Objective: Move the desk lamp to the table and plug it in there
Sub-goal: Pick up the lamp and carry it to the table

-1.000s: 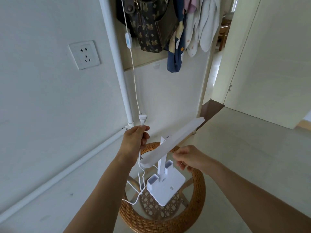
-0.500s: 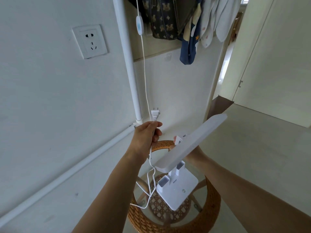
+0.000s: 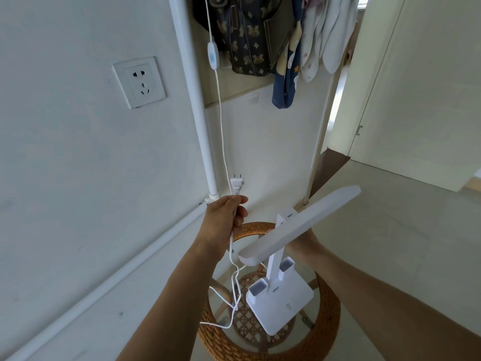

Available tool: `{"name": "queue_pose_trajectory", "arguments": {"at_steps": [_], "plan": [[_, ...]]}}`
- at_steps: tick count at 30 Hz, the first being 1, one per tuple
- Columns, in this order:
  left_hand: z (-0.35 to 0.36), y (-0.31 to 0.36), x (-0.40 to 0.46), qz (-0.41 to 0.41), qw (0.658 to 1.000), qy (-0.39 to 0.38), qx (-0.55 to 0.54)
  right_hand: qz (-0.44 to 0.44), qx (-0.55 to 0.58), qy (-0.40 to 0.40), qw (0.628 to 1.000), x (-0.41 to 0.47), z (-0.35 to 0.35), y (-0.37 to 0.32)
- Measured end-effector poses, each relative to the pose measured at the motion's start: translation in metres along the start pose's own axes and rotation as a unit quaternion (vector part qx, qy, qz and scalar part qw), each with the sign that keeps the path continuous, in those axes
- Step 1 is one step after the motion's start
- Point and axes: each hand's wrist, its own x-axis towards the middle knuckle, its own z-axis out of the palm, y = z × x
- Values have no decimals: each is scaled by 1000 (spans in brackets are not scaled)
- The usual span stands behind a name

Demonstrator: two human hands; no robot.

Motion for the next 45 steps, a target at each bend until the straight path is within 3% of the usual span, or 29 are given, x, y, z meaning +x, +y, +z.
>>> {"name": "queue_pose_trajectory", "arguments": {"at_steps": [4, 8, 15, 22, 31, 35, 45], "plan": [[5, 18, -5, 1, 1000, -10, -7, -44, -18, 40, 998, 2, -12, -4], [16, 41, -8, 60, 997, -41, 32, -96, 2, 106, 990, -11, -39, -27], [50, 88, 0, 80, 993, -91, -13, -85, 5, 212, 974, -26, -100, -57], [121, 115, -11, 76, 979, -187, -31, -79, 62, 349, 932, -67, -180, -55], [233, 113, -53, 141, 953, -242, 117, -25, 36, 499, 865, -150, -271, -6], [284, 93, -72, 187, 927, -302, 121, 23, 24, 532, 846, -200, -308, 29], [436, 39, -183, 151, 880, -442, 84, 102, -1, 610, 786, -354, -388, 121]]}}
